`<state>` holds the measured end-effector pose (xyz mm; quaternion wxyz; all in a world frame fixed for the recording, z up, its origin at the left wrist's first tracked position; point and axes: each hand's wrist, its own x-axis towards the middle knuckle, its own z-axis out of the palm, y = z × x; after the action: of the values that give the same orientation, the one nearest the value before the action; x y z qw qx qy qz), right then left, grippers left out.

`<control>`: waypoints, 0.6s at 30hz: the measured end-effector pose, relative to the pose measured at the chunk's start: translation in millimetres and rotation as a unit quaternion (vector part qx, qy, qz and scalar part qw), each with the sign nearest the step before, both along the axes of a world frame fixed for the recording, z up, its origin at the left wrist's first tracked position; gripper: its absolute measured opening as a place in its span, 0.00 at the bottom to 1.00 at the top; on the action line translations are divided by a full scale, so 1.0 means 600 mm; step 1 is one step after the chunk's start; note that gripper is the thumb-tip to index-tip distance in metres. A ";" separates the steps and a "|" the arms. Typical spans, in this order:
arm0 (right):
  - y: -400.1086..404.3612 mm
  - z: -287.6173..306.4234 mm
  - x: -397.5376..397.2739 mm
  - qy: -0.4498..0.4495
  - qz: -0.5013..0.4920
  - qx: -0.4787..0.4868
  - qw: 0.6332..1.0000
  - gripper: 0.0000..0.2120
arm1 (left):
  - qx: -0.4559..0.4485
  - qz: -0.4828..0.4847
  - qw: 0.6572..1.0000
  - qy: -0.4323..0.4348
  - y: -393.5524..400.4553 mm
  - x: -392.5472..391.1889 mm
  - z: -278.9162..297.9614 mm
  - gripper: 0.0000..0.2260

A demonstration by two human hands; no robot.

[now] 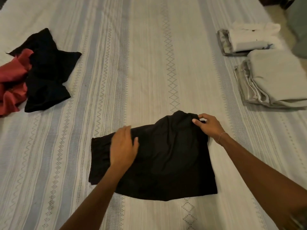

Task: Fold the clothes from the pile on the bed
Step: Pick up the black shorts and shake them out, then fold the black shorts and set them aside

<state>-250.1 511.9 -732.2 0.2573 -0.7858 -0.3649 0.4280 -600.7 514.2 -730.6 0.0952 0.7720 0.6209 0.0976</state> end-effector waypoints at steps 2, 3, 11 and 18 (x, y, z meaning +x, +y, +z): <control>0.001 -0.007 0.001 0.024 -0.019 0.002 1.000 0.13 | -0.005 -0.098 0.995 0.001 0.011 0.065 -0.011 0.24; 0.001 -0.008 0.003 0.034 -0.023 -0.002 0.999 0.11 | -0.009 -0.139 0.990 0.009 0.016 0.094 -0.017 0.25; -0.018 -0.010 0.025 0.022 -0.117 0.033 0.992 0.15 | -0.100 -0.171 0.975 0.100 0.029 0.161 -0.090 0.34; -0.139 -0.003 -0.013 0.046 -0.088 -0.055 0.993 0.28 | -0.081 -0.165 0.977 0.109 0.031 0.163 -0.098 0.37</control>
<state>-257.8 428.6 -733.7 0.2675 -0.8072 -0.2577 0.4588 -503.0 532.9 -789.4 0.1037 0.8597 0.4972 -0.0545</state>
